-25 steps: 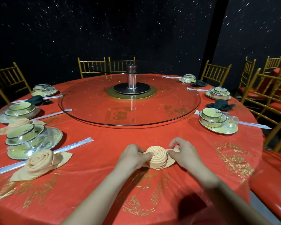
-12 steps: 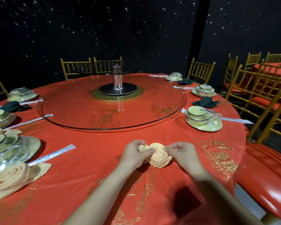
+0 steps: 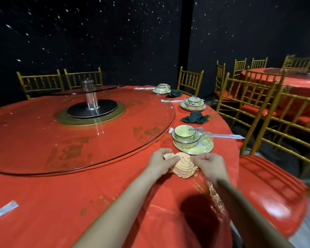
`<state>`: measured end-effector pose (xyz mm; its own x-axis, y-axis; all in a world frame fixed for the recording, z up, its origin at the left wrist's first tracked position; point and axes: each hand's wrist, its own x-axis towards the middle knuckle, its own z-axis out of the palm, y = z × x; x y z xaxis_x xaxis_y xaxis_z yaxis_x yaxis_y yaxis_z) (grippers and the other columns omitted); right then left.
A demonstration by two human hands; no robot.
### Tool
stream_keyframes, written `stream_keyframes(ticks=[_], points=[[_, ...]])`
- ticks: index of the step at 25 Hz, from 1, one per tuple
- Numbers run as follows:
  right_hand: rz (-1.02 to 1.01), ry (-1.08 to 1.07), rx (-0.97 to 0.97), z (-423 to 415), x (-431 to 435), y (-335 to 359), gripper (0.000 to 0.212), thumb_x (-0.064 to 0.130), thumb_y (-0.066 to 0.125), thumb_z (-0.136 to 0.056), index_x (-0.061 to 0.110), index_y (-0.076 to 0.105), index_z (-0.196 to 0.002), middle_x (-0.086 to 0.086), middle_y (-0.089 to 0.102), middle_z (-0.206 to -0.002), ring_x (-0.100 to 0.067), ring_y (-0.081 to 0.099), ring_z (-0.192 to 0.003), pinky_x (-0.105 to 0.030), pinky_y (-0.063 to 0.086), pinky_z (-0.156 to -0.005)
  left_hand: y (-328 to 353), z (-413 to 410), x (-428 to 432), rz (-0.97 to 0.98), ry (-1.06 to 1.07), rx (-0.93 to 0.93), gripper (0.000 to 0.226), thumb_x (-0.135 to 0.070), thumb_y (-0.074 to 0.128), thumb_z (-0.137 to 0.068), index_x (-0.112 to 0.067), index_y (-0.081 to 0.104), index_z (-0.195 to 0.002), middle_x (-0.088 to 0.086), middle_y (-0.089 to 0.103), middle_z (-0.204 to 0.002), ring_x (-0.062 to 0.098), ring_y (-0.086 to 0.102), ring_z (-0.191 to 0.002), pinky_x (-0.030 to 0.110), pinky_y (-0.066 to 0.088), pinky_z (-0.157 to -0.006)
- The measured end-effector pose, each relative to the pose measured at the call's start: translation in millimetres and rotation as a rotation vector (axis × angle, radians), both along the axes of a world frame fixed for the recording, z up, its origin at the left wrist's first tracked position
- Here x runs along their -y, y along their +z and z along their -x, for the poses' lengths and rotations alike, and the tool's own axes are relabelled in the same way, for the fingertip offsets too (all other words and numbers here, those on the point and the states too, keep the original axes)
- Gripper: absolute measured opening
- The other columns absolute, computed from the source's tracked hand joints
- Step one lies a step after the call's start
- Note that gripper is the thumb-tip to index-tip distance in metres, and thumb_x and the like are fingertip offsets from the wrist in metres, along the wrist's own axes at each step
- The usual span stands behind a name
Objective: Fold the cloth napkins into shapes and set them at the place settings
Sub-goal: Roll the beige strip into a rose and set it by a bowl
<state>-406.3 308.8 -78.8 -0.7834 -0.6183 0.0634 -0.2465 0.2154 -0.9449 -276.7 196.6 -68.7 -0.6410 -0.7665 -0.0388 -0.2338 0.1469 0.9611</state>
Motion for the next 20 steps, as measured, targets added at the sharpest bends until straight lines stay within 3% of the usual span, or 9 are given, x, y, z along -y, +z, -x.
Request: stream_keyframes(ticks=[2, 4, 7, 9, 11, 13, 15, 18, 20], points=[[-0.014, 0.002, 0.034, 11.0, 4.4, -5.0, 0.017, 0.024, 0.077, -0.076, 0.008, 0.070, -0.072, 0.000, 0.065, -0.056, -0.007, 0.052, -0.043, -0.030, 0.043, -0.053, -5.7, 12.6, 5.4, 0.002, -0.033, 0.027, 0.045, -0.018, 0.072, -0.083, -0.006, 0.055, -0.122, 0.000, 0.060, -0.085, 0.001, 0.054, -0.044, 0.022, 0.049, -0.051], [-0.035, 0.018, 0.065, 17.5, 6.5, -12.7, 0.018, 0.024, 0.077, -0.076, 0.008, 0.070, -0.071, -0.004, 0.069, -0.062, -0.012, 0.061, -0.051, -0.037, 0.052, -0.063, -11.1, 18.4, 10.5, 0.037, -0.048, 0.066, 0.044, -0.020, 0.072, -0.082, -0.007, 0.056, -0.120, 0.003, 0.063, -0.095, 0.006, 0.058, -0.059, 0.019, 0.047, -0.050], [-0.051, 0.027, 0.021, 26.7, 4.2, -15.6, 0.019, 0.030, 0.078, -0.074, 0.013, 0.069, -0.071, -0.001, 0.070, -0.066, -0.015, 0.063, -0.061, -0.036, 0.052, -0.068, -13.3, 19.8, 13.5, 0.169, -0.012, 0.095, 0.044, -0.027, 0.073, -0.081, -0.014, 0.059, -0.120, 0.008, 0.058, -0.121, 0.018, 0.059, -0.100, 0.027, 0.048, -0.084], [-0.024, 0.023, -0.016, 30.1, 1.7, -13.1, 0.014, 0.026, 0.074, -0.079, 0.016, 0.067, -0.072, 0.002, 0.064, -0.061, -0.007, 0.057, -0.052, -0.029, 0.047, -0.061, -11.9, 14.7, 7.6, 0.420, 0.029, 0.185, 0.043, -0.043, 0.063, -0.085, -0.028, 0.057, -0.125, 0.001, 0.046, -0.133, 0.019, 0.044, -0.122, 0.033, 0.035, -0.104], [-0.010, 0.053, 0.000, 30.3, -0.9, -10.5, 0.007, 0.018, 0.070, -0.083, 0.013, 0.067, -0.078, 0.001, 0.061, -0.061, -0.002, 0.053, -0.045, -0.026, 0.045, -0.059, -8.8, 6.6, -6.6, 0.678, -0.053, 0.282, 0.048, -0.057, 0.045, -0.085, -0.042, 0.049, -0.131, -0.011, 0.034, -0.142, 0.013, 0.027, -0.132, 0.029, 0.020, -0.101], [-0.030, 0.085, -0.003, 29.4, -4.1, -9.0, 0.005, 0.012, 0.070, -0.082, 0.015, 0.067, -0.080, 0.000, 0.059, -0.061, -0.007, 0.054, -0.051, -0.030, 0.046, -0.063, -11.2, 1.4, -17.9, 0.826, -0.175, 0.351, 0.050, -0.060, 0.040, -0.085, -0.047, 0.044, -0.133, -0.018, 0.030, -0.145, 0.007, 0.025, -0.132, 0.027, 0.011, -0.092], [-0.105, 0.072, -0.095, 32.9, -8.1, -11.9, 0.010, 0.012, 0.071, -0.080, 0.019, 0.065, -0.077, 0.004, 0.059, -0.065, -0.013, 0.055, -0.064, -0.031, 0.044, -0.069, -17.6, -0.5, -19.8, 0.867, -0.184, 0.378, 0.043, -0.053, 0.046, -0.090, -0.047, 0.045, -0.133, -0.019, 0.033, -0.145, 0.006, 0.031, -0.131, 0.027, 0.011, -0.090], [-0.350, 0.076, -0.342, 35.0, -16.0, -15.2, 0.006, 0.014, 0.066, -0.082, 0.019, 0.064, -0.085, 0.005, 0.059, -0.078, -0.019, 0.056, -0.079, -0.022, 0.030, -0.065, -22.2, 0.7, -17.3, 0.816, -0.131, 0.343, 0.040, -0.044, 0.052, -0.092, -0.046, 0.047, -0.132, -0.019, 0.036, -0.144, 0.005, 0.037, -0.127, 0.027, 0.013, -0.088], [-0.439, 0.114, -0.432, 34.4, -17.9, -19.5, 0.009, 0.020, 0.063, -0.083, 0.021, 0.063, -0.091, 0.002, 0.061, -0.089, -0.023, 0.060, -0.091, -0.025, 0.034, -0.069, -24.3, 2.2, -18.7, 0.823, -0.138, 0.338, 0.040, -0.042, 0.052, -0.092, -0.046, 0.046, -0.132, -0.019, 0.035, -0.145, 0.004, 0.037, -0.128, 0.026, 0.013, -0.086]])
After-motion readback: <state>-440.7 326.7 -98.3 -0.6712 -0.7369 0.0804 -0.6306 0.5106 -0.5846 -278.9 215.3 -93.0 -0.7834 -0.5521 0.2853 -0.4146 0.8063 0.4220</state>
